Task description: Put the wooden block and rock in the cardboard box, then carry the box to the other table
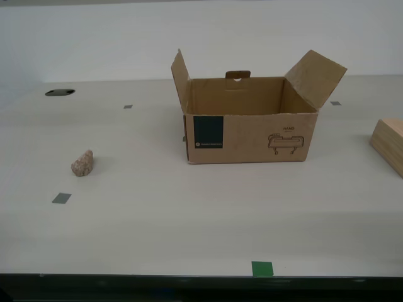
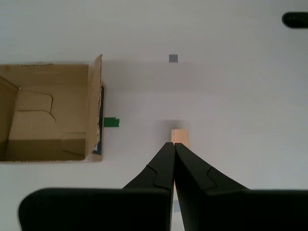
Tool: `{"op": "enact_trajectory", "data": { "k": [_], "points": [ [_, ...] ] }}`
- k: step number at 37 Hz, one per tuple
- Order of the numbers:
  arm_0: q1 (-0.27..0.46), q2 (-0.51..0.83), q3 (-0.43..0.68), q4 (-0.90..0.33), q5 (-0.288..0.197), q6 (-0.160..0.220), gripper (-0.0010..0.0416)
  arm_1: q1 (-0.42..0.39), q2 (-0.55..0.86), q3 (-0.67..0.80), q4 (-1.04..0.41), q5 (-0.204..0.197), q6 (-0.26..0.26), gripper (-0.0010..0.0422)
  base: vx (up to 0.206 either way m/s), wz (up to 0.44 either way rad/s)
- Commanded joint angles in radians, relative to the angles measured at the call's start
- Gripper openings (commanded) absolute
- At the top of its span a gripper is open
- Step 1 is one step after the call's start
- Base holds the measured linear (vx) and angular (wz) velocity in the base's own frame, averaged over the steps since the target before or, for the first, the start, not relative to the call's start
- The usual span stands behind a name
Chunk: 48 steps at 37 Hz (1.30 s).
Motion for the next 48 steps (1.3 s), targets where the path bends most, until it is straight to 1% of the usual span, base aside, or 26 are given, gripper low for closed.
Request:
{"op": "enact_trajectory", "data": {
  "k": [1, 3, 6, 16, 19, 27, 41, 48],
  "points": [
    [-0.002, 0.040, 0.045, -0.051, 0.001, 0.002, -0.0001, 0.000, 0.001, 0.018, -0.014, 0.006, -0.006, 0.0000, 0.000, 0.000],
    [-0.006, 0.064, 0.066, -0.072, 0.001, 0.000, 0.0000, 0.000, 0.000, 0.025, -0.017, 0.006, -0.008, 0.0000, 0.000, 0.000],
    [-0.006, 0.099, 0.096, -0.090, 0.001, -0.022, 0.0000, 0.000, 0.000, 0.040, -0.040, 0.006, -0.010, 0.0000, 0.000, 0.000],
    [-0.024, 0.216, 0.185, -0.184, 0.001, -0.047, 0.0000, 0.000, 0.000, 0.046, -0.080, 0.006, -0.014, 0.0000, 0.000, 0.000],
    [-0.041, 0.249, 0.202, -0.212, 0.001, -0.049, 0.0000, 0.000, 0.000, 0.046, -0.096, 0.006, -0.014, 0.0000, 0.000, 0.000],
    [-0.051, 0.293, 0.204, -0.209, 0.000, -0.049, 0.0000, 0.000, 0.000, 0.046, -0.095, 0.006, -0.014, 0.0000, 0.000, 0.000],
    [-0.051, 0.295, 0.201, -0.203, 0.000, -0.046, 0.0000, 0.001, 0.000, 0.046, -0.095, 0.006, -0.014, 0.0000, 0.000, 0.000],
    [-0.051, 0.295, 0.201, -0.200, 0.000, -0.046, 0.0000, 0.002, 0.000, 0.046, -0.071, 0.006, -0.014, 0.0000, 0.000, 0.000]
  ]
}}
